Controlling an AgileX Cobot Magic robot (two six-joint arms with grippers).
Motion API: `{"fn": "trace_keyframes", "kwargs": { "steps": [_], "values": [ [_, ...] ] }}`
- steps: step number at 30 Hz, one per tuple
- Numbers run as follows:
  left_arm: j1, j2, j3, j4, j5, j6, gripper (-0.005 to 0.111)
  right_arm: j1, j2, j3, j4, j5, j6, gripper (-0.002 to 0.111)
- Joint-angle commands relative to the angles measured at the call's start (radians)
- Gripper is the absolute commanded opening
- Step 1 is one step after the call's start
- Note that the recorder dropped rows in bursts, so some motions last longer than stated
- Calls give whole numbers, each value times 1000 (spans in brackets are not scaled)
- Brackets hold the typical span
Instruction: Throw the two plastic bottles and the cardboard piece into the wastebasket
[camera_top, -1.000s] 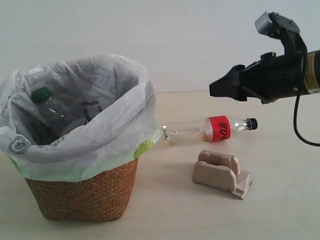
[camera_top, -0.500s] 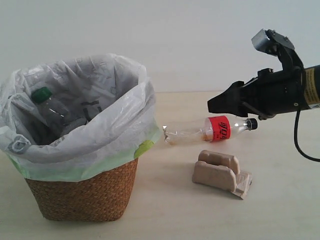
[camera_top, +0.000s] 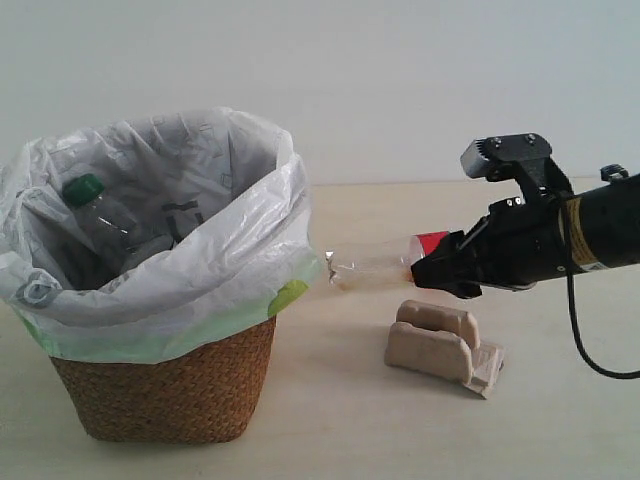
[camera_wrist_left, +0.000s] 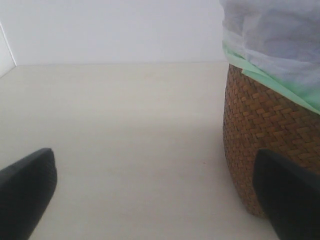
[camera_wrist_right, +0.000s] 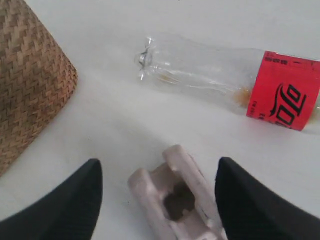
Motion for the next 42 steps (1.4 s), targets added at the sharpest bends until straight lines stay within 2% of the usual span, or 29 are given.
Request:
{"fn": "trace_keyframes", "kwargs": {
  "steps": [1,4,13,42],
  "values": [
    [-6,-3,-4,-2,-8,-9,108,24,-3,4,4,12,-3,46],
    [-6,-3,-4,-2,-8,-9,108,24,-3,5,4,17,8,42],
    [-6,-3,-4,-2,-8,-9,108,24,-5,43,4,150,4,42],
    [-6,-3,-4,-2,-8,-9,108,24,-5,41,4,53,-16,42]
  ]
}}
